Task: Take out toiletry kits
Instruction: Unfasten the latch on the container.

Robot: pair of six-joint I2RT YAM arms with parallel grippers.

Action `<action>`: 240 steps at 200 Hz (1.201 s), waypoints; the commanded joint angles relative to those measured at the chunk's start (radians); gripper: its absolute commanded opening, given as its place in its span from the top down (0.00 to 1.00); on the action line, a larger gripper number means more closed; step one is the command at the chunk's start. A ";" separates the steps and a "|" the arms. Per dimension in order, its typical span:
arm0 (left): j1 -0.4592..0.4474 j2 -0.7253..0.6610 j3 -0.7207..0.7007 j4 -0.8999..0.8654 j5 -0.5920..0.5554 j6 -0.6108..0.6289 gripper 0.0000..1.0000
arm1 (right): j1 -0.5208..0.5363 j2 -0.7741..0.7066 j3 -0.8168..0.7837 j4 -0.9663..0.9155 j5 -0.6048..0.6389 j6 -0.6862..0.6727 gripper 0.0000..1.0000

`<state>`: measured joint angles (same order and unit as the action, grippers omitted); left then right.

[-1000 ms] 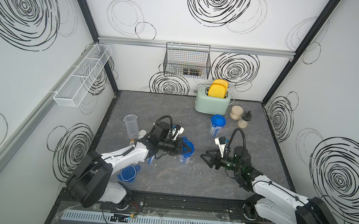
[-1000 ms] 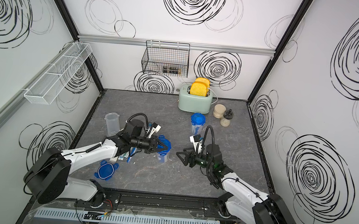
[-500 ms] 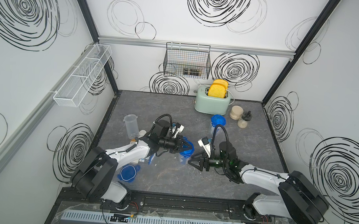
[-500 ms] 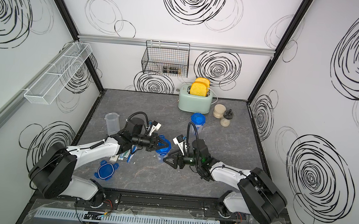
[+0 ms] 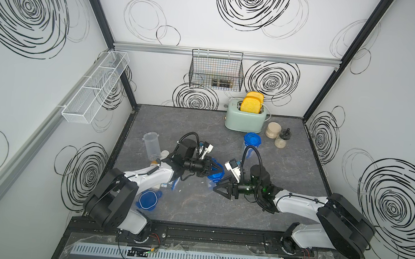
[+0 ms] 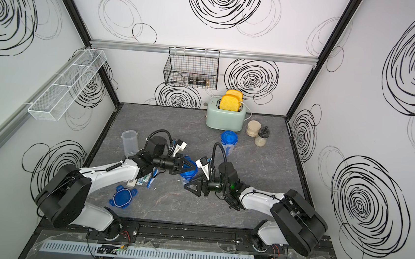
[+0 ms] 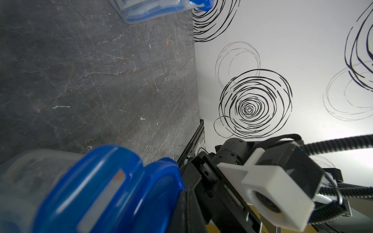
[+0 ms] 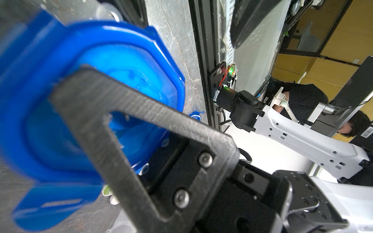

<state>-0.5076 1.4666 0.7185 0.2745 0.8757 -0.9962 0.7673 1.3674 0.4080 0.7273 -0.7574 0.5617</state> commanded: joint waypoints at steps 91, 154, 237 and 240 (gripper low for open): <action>0.014 0.061 -0.083 0.024 -0.020 -0.035 1.00 | 0.011 0.005 0.026 0.148 -0.057 0.029 0.34; 0.007 0.073 -0.112 0.055 -0.027 -0.042 1.00 | 0.013 0.020 0.032 0.267 -0.168 0.020 0.34; -0.008 0.083 -0.119 0.062 -0.043 -0.040 1.00 | 0.017 0.035 0.046 0.391 -0.327 -0.015 0.32; -0.008 0.083 -0.119 0.061 -0.043 -0.040 1.00 | 0.017 0.036 0.045 0.399 -0.334 -0.012 0.32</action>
<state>-0.5011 1.4872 0.6563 0.4610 0.9154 -1.0557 0.7696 1.4292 0.4080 0.8566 -0.9344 0.5949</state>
